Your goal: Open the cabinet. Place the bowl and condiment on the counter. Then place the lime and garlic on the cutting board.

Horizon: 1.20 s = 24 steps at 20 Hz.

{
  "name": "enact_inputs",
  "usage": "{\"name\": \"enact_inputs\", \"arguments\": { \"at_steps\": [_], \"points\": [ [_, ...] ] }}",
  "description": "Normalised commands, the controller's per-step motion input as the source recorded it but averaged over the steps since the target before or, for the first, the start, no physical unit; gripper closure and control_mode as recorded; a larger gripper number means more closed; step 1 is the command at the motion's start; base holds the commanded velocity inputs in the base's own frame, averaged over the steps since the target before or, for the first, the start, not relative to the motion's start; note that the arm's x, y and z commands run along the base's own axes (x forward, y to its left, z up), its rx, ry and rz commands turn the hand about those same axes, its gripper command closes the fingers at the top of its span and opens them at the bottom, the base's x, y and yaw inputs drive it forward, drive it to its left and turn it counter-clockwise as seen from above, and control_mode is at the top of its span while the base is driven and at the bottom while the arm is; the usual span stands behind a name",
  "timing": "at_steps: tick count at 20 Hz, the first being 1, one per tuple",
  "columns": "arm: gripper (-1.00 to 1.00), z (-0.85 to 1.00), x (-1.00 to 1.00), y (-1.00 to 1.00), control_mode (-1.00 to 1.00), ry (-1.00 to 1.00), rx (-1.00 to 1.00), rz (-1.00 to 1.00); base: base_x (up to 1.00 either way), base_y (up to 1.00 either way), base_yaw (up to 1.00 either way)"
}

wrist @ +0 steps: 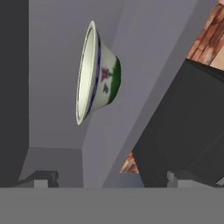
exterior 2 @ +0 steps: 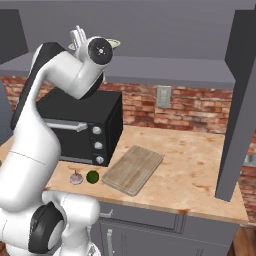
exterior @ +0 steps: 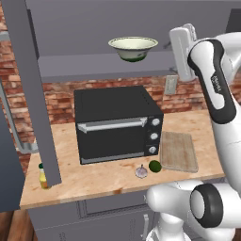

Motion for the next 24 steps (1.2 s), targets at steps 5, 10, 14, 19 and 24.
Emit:
{"name": "enact_inputs", "arguments": {
  "at_steps": [5, 10, 14, 19, 24],
  "points": [
    [-1.0, -0.02, 0.35, 0.12, -1.0, 0.01, 0.0, 0.0, 0.0, 0.0, 0.0],
    [-1.0, 0.0, 0.33, 0.06, -1.0, 0.01, 0.0, 0.0, 0.0, 0.0, 0.0],
    [-1.0, -0.18, 0.31, 0.0, -1.0, 0.01, 0.0, 0.0, 0.0, 0.0, 0.0],
    [-1.0, -0.08, 0.35, 0.0, -1.0, 0.01, 0.0, 0.0, 0.0, 0.0, 0.0],
    [-1.0, 0.0, 0.37, 0.0, -1.0, 0.0, 0.0, 0.0, 0.0, 0.0, 0.0]
  ]
}}
